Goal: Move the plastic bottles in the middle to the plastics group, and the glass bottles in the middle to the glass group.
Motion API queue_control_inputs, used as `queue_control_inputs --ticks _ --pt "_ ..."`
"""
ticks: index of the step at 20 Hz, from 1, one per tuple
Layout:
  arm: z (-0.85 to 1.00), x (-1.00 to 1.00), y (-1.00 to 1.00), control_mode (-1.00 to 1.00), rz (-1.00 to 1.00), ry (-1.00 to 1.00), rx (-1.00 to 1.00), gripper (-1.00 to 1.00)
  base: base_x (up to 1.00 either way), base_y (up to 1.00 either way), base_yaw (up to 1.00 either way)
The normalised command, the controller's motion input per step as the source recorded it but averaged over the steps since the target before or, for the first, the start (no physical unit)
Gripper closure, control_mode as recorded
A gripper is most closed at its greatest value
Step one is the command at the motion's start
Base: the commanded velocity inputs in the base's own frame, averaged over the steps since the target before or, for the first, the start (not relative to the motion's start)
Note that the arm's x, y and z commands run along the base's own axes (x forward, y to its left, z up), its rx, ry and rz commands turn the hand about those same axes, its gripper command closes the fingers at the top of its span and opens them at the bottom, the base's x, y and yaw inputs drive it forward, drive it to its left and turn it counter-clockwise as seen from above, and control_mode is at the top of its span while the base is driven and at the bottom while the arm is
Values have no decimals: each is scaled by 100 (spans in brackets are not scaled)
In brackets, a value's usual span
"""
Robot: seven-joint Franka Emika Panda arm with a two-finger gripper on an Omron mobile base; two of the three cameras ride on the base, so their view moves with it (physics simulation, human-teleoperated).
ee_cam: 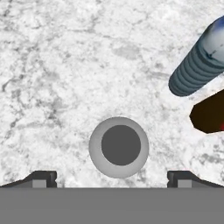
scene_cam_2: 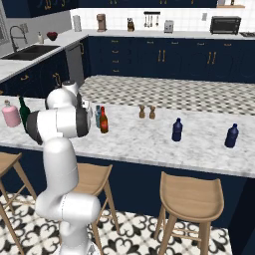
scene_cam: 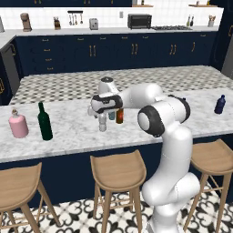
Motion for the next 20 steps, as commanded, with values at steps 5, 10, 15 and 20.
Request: queue_control_inputs --ticks 5,10,15,20 --pt "-4 2 0 -100 0 -6 0 -100 0 0 0" --pt "-8 8 0 -100 0 -9 0 -100 0 0 0" --pt "-8 6 0 -100 0 -1 0 -100 0 0 0" --pt "-4 12 0 -100 0 0 0 -100 0 0 0"
